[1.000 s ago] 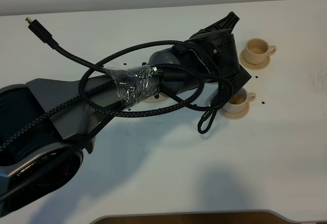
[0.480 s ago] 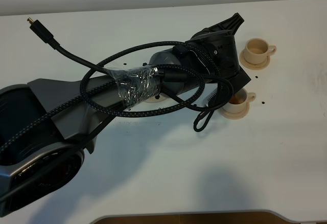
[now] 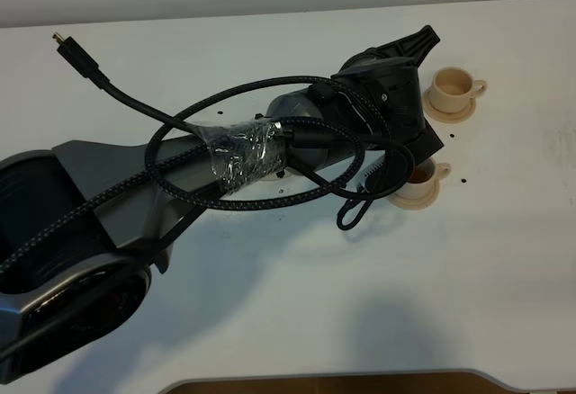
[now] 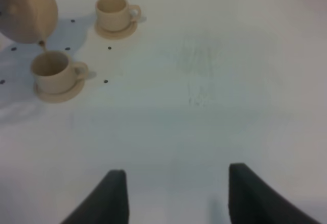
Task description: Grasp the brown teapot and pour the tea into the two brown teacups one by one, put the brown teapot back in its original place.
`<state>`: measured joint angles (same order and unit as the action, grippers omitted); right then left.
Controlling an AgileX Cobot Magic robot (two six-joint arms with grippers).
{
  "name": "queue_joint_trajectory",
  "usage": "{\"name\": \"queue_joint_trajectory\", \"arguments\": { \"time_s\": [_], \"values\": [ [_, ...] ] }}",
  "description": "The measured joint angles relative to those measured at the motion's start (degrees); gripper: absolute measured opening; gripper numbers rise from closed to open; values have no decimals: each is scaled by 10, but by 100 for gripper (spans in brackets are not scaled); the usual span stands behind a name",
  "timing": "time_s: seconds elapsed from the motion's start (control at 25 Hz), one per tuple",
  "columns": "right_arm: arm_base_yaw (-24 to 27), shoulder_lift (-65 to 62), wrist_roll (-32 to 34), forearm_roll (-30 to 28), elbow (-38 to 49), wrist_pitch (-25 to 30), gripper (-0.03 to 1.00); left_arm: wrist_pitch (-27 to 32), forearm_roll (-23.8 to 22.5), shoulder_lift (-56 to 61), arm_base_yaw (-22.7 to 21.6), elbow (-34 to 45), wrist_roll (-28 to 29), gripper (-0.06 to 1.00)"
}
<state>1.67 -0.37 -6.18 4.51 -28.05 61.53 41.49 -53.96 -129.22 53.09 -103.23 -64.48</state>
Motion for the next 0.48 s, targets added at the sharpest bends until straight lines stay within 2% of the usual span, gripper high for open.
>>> {"name": "queue_joint_trajectory", "arguments": {
  "time_s": [0.48],
  "values": [
    [0, 0, 0, 0, 0, 0, 44, 0, -3, 0, 1, 0, -30, 13]
  ]
}}
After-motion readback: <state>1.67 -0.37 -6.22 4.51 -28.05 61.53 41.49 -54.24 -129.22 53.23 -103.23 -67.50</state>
